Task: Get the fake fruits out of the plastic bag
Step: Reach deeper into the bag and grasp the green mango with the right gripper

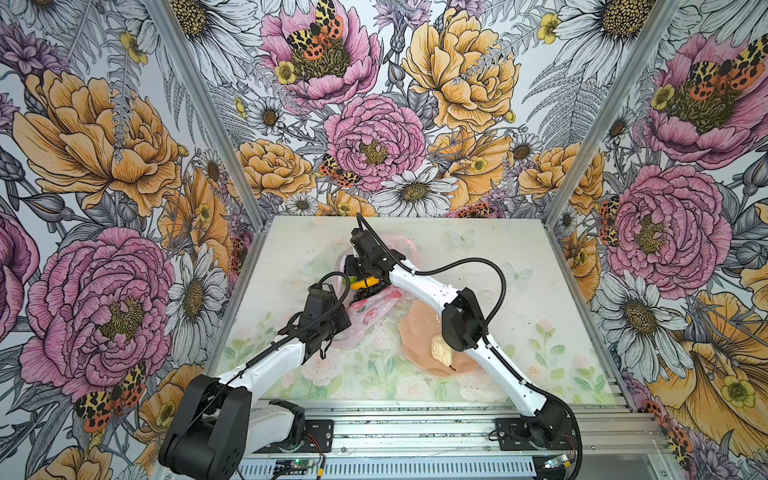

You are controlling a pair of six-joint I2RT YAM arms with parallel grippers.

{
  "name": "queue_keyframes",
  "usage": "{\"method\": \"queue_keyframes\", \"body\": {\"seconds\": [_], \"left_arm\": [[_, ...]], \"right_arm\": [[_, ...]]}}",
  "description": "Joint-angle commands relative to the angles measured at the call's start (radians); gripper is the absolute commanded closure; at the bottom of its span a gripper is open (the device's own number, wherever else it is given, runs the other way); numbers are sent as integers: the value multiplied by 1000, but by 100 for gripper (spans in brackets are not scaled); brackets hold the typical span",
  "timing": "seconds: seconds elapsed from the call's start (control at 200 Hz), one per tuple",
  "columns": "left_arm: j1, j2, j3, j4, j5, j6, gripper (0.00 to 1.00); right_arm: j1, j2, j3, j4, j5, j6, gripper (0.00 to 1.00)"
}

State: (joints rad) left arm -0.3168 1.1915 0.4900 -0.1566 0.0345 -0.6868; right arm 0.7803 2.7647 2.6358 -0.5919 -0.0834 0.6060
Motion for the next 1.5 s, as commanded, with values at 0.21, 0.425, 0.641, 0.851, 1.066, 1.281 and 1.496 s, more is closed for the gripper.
{"method": "queue_keyframes", "body": {"seconds": [0.21,0.425,0.641,0.851,1.066,1.281,1.496], "left_arm": [[17,44,4,0,-19,-14,100],[78,91,18,52,30,-23,100],[107,120,53,70,44,-17,100],[130,154,68,73,50,-12,100],[155,208,102,87,71,-25,100],[183,241,132,92,89,-27,100],[215,253,137,103,86,-29,100]], "right_arm": [[39,22,-55,-91,8,18,22],[45,24,-53,-93,0,11,33],[53,-11,-77,-95,21,-8,43],[60,-76,-123,-92,14,-22,47],[74,-126,-117,-86,14,-52,47],[85,-191,-145,-72,5,-101,47],[81,-261,-211,-46,24,-118,47]]}}
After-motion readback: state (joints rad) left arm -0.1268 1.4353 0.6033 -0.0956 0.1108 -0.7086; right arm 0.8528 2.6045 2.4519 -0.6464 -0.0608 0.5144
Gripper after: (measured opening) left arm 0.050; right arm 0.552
